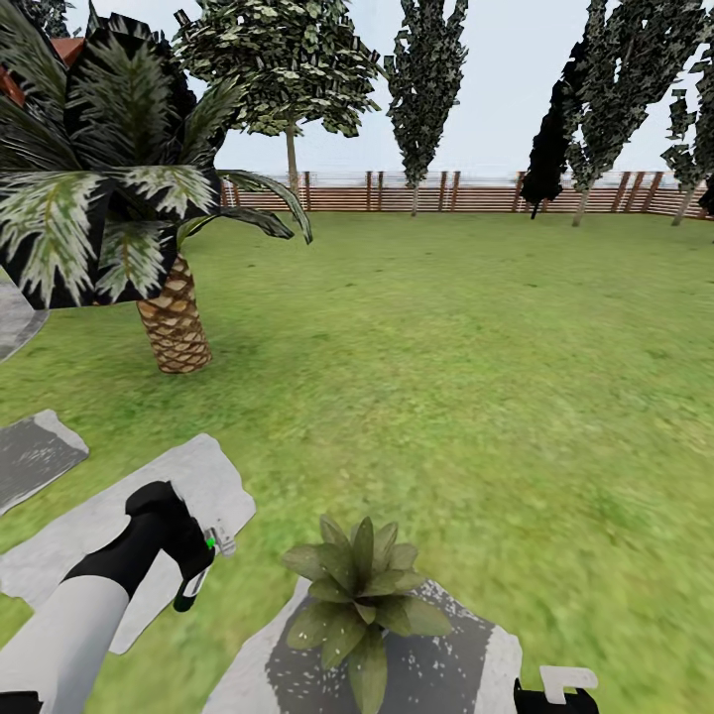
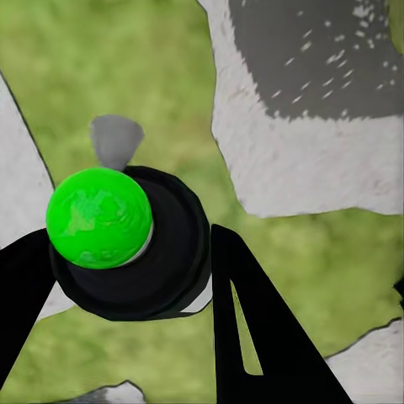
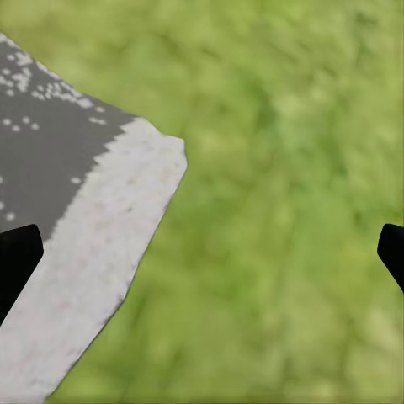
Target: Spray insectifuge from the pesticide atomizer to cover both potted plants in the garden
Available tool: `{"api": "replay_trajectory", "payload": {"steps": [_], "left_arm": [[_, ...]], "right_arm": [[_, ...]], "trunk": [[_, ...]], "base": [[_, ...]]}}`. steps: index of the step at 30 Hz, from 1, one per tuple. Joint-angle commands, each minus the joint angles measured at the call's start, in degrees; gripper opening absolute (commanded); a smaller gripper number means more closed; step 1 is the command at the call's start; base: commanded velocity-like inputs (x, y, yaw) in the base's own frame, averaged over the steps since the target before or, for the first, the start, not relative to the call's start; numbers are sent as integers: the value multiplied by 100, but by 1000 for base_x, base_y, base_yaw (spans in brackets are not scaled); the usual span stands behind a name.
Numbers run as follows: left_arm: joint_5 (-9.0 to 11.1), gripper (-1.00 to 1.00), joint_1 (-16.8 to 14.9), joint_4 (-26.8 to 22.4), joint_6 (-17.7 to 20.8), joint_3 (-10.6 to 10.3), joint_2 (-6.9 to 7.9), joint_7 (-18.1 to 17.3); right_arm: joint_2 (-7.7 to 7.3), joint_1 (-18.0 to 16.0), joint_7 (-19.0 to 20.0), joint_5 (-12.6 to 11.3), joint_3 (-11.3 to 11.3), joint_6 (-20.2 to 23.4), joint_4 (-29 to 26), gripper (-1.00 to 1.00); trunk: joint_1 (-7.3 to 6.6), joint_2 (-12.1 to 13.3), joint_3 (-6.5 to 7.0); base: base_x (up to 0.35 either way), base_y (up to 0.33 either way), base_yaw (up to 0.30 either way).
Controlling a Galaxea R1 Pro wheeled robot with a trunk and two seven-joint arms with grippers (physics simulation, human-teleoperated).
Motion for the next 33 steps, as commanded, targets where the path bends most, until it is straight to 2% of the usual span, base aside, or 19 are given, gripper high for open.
{"api": "replay_trajectory", "payload": {"steps": [1,7,20,29,33], "left_arm": [[-23,-100,-2,-5,56,6,-5,-36],[-57,-100,24,3,53,-9,-8,-36],[-142,-100,77,4,50,-25,-5,-35],[-148,-100,77,-4,57,24,12,-30],[-148,-100,77,-12,57,33,25,-28]], "right_arm": [[0,-4,-20,60,-46,-17,7,100],[9,-5,-23,54,-46,-17,7,100],[18,-6,-24,52,-46,-17,7,100],[18,-4,-24,52,-46,-17,7,100],[23,-5,-24,52,-46,-17,7,100]], "trunk": [[-1,-2,-5],[-1,-2,-5],[-1,-2,-5],[-1,-2,-5],[-1,-2,-5]], "base": [[0,-64,0],[0,-230,45],[74,-272,221],[-204,-212,7],[-241,-199,162]]}}
